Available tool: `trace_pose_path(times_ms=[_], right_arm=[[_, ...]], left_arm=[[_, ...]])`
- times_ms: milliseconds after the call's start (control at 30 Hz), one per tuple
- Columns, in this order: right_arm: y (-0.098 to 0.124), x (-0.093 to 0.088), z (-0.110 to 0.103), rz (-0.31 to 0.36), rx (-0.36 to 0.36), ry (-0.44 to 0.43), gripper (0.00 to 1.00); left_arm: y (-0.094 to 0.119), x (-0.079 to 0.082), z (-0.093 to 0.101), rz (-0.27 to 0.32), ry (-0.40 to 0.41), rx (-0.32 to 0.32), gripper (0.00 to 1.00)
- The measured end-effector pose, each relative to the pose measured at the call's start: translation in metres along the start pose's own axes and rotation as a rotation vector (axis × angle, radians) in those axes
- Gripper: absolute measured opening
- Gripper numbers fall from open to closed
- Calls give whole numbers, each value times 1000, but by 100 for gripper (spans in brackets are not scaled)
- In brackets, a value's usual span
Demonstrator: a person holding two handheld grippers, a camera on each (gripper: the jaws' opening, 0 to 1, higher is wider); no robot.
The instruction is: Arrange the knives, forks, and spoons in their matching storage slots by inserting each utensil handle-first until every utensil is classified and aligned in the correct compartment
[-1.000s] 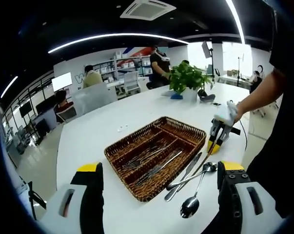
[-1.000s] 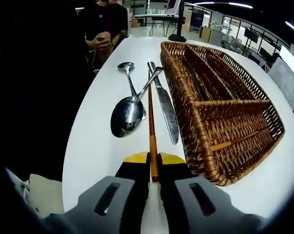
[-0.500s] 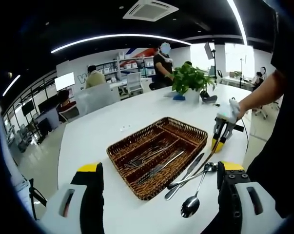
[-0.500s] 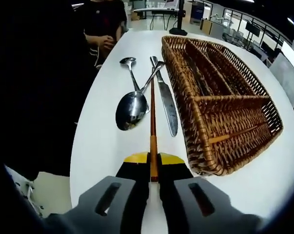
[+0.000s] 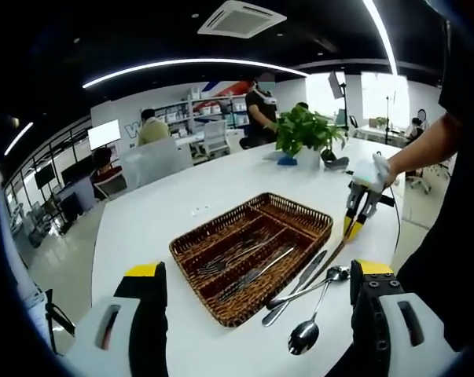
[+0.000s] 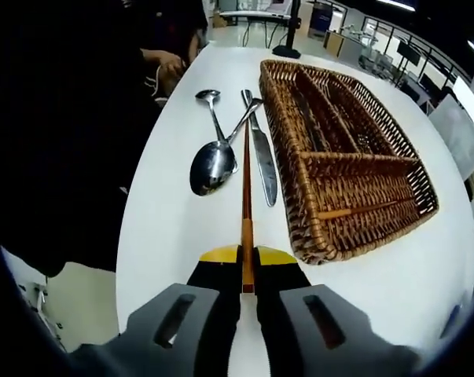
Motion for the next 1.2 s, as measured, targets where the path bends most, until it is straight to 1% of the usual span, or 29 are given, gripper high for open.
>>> trace_pose_path(times_ms=[200,367,633,800,867,933,1000,1033,1067,1100,1133,1167,1200], right_arm=[[12,-8,1,-12,-24,-22,3],[25,-9,-4,-14,-38,-24,3],[48,7,-5,26,-75,-34,3],[53,15,-4,55,-96,-62,3],[56,20,-3,74,-109,-73,3],[61,29,0,113,-131,-101,3],[65,34,2,126,-147,-130,3],[72,40,7,146,-170,-159,3],[74,42,10,147,-183,-170,3],[78,44,11,150,-194,-205,3],[78,46,12,153,-195,-205,3],[80,50,13,159,-209,-227,3],[81,53,12,161,-213,-240,3]], left_arm=[[-2,2,3,8,0,-8,99],[-4,2,5,11,1,-15,99],[-7,4,5,13,-1,-19,99],[-8,6,4,18,-3,-20,99],[-8,6,4,20,-3,-20,99],[-7,7,3,23,-5,-16,99],[-5,7,2,24,-2,-12,99],[-3,4,-1,18,-4,-5,99],[-2,4,-2,19,-5,-2,99],[-1,4,-3,20,-2,-1,99],[0,5,-4,25,4,1,99],[2,8,-6,45,19,3,99],[3,8,-7,47,19,6,99]])
Point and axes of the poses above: the point that each gripper's makers call its tool centre point, and the gripper's own axes: y roughly backward along the fingers, z roughly to its right, x roughly out of its top, the point moved 2 cm from there along y, roughly backward along the fingers, and after that the axes turned 2 degrees about y, right-handed, at the moved point
